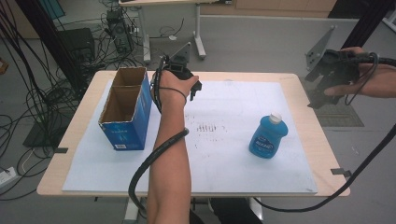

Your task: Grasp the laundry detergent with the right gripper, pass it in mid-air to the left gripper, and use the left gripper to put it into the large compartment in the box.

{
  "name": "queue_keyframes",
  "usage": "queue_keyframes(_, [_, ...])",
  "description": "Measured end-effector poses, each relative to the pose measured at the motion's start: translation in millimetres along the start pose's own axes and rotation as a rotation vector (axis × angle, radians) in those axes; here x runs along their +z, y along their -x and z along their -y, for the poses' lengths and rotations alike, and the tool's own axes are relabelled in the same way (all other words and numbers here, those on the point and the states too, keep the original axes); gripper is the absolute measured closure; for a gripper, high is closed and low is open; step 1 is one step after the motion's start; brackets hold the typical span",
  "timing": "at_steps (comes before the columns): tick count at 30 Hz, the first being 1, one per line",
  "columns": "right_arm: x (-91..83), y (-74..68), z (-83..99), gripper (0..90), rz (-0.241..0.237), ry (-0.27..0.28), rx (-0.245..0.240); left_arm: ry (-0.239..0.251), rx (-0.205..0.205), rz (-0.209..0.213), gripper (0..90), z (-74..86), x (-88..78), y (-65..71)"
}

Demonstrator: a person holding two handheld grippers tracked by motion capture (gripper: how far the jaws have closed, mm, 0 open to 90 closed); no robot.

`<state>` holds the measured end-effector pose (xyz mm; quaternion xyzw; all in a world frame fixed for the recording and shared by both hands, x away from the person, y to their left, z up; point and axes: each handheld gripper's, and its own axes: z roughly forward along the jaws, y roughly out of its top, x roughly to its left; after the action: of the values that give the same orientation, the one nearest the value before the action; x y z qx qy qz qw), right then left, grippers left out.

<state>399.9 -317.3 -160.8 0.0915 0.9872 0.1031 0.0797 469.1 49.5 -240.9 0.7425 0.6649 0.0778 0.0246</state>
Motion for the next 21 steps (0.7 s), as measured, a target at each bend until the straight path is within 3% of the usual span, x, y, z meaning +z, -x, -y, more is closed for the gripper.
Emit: queue_keyframes(21, [0.4,-1.4,-0.6,6.5,0.000,-0.007,0.002,0.000,0.001,-0.007,6.9,2.4,-3.1,-2.5])
